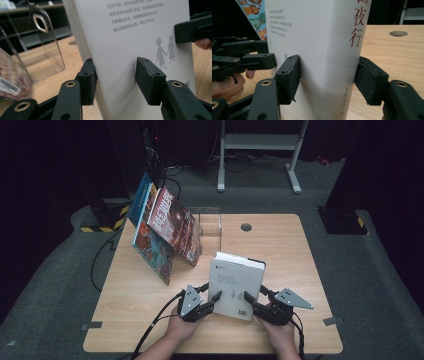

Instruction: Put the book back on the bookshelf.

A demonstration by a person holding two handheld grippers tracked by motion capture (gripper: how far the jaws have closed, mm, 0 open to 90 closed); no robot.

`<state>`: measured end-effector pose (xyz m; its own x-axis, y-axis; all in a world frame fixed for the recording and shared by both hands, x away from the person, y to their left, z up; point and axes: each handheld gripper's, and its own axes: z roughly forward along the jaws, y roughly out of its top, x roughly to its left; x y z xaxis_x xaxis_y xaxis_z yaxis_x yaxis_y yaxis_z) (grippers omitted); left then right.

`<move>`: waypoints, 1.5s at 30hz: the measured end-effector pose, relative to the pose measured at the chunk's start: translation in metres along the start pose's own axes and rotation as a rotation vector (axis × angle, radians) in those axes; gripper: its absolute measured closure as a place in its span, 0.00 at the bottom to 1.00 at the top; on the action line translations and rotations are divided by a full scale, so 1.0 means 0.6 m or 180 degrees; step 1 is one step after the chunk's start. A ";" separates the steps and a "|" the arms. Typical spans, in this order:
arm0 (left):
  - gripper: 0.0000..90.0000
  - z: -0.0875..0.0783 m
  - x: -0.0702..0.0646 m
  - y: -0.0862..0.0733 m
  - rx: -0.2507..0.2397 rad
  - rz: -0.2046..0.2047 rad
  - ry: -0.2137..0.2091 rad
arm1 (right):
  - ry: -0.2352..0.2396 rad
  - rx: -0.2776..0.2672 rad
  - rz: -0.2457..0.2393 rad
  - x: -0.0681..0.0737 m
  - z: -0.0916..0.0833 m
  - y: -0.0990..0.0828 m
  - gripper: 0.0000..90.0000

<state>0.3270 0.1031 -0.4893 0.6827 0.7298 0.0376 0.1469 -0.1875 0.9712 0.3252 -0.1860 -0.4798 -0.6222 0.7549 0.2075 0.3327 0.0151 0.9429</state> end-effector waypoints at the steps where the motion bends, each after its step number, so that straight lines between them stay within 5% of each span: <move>1: 0.59 -0.001 -0.001 -0.001 -0.0004 -0.0001 0.0013 | -0.0006 -0.0005 -0.0018 0.000 -0.001 0.000 0.44; 23: 0.55 -0.006 -0.013 0.000 0.0033 0.0010 0.0247 | -0.0006 -0.0030 -0.0213 0.010 -0.006 -0.004 0.46; 34: 0.38 -0.004 0.000 -0.001 0.0072 -0.0228 0.0326 | 0.0021 -0.0038 -0.0258 0.012 -0.007 -0.004 0.48; 40: 0.36 -0.001 0.006 -0.001 0.0132 -0.0324 0.0217 | 0.0019 -0.0051 -0.0282 0.013 -0.007 -0.006 0.48; 45: 0.43 0.002 -0.001 -0.002 0.0124 -0.0215 0.0200 | 0.0029 -0.0079 -0.0421 0.021 -0.006 -0.007 0.51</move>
<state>0.3272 0.1020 -0.4910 0.6243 0.7811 -0.0117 0.2196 -0.1611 0.9622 0.3135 -0.1790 -0.4801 -0.6659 0.7414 0.0831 0.2297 0.0978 0.9683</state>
